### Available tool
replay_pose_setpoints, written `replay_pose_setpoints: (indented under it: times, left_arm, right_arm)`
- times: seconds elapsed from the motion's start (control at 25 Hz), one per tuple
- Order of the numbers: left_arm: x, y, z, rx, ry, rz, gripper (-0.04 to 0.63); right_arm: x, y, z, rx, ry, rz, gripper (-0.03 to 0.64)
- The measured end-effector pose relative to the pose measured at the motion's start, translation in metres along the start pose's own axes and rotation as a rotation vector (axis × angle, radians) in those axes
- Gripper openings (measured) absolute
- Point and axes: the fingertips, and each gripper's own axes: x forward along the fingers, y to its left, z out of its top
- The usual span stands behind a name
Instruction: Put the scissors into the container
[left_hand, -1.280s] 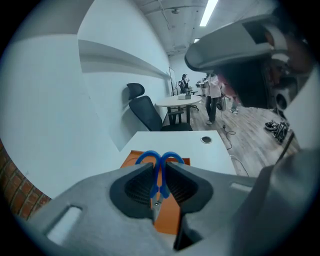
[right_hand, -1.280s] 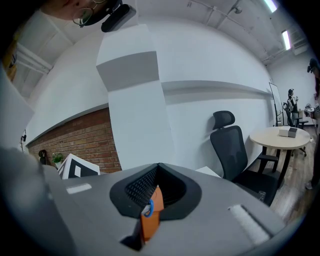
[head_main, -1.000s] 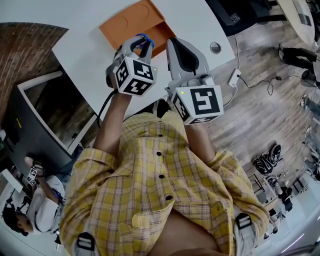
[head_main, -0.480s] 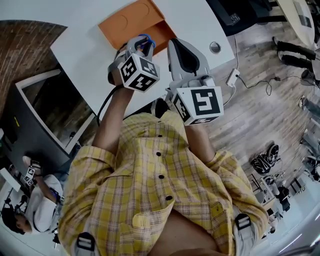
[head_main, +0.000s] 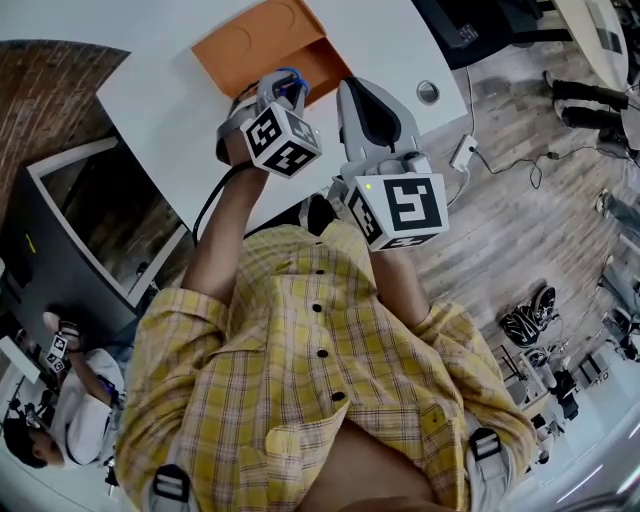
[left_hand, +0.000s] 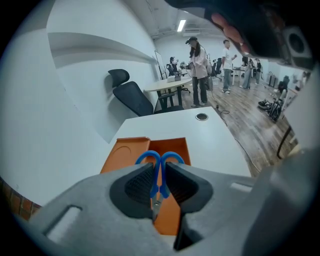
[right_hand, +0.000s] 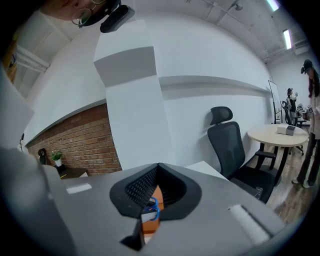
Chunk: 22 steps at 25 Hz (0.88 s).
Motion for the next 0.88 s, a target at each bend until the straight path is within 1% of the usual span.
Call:
replay_pose_setpoints:
  times: [0.28, 0.52, 0.88]
  left_arm:
    - [0.013, -0.009, -0.006, 0.065, 0.031, -0.001, 0.081]
    - [0.029, -0.009, -0.014, 0.081, 0.062, -0.014, 0.081]
    - [0.046, -0.009, -0.021, 0.078, 0.092, -0.047, 0.081]
  right_arm:
    - [0.001, -0.002, -0.005, 0.002, 0.011, -0.003, 0.006]
    - [0.008, -0.004, -0.007, 0.007, 0.018, 0.002, 0.006]
    - [0.02, -0.012, -0.01, 0.017, 0.032, -0.001, 0.006]
